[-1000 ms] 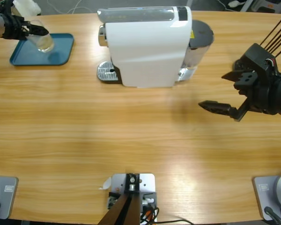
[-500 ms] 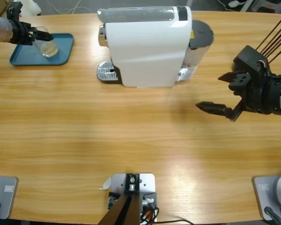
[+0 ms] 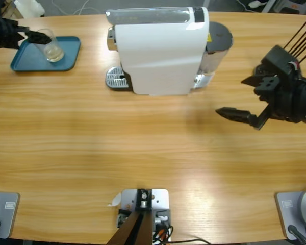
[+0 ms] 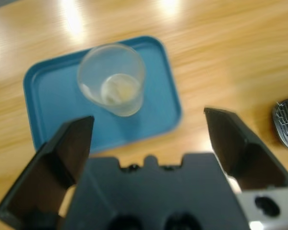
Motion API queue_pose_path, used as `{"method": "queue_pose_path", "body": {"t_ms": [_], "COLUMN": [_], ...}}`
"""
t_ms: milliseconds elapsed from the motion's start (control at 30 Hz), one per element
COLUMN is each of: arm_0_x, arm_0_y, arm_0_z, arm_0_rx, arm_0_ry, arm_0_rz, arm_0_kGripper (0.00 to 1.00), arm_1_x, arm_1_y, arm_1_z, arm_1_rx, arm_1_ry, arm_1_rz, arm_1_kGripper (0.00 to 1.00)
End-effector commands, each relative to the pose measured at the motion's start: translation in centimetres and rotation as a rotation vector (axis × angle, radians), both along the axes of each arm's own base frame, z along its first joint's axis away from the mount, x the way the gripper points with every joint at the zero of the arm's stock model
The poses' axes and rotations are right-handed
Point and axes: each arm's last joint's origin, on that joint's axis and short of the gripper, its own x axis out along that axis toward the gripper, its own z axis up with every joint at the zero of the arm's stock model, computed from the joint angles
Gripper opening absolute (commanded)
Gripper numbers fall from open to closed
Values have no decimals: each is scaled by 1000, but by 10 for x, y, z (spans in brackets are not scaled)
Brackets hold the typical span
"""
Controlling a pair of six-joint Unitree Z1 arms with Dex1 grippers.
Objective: Pour coffee
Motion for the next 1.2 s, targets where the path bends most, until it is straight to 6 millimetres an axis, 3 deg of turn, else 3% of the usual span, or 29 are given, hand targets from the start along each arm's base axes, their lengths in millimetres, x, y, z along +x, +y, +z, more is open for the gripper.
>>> {"method": "queue_pose_path", "body": {"t_ms": [33, 133, 200, 367, 500, 800, 1000, 1200], "arm_0_x": [-104, -145, -172, -202, -211, -230, -223, -229], "arm_0_y": [-11, -21, -23, -10, -5, 4, -7, -4], "arm_0_z": [35, 53, 54, 44, 35, 30, 27, 28], "arm_0_rx": [18, -34, -96, -131, -135, -198, -236, -243], "arm_0_ry": [129, 77, 60, 47, 60, -50, -3, -31], "arm_0_rz": [-151, -295, -394, -411, -406, -428, -507, -520], "arm_0_kGripper": [998, 999, 998, 1000, 997, 992, 996, 996], "arm_1_x": [-13, -19, -20, -28, -37, -33, -32, -31], "arm_1_y": [-14, -22, -24, -37, -51, -47, -46, -46], "arm_1_z": [6, 9, 7, 9, 17, 13, 11, 10], "arm_1_rx": [22, 20, -3, -51, -33, -32, -37, -42], "arm_1_ry": [-63, -80, -71, -84, -142, -121, -119, -122], "arm_1_rz": [-31, -46, -64, -128, -196, -218, -219, -225], "arm_1_kGripper": [1000, 1000, 1000, 1000, 1000, 1000, 1000, 1000]}}
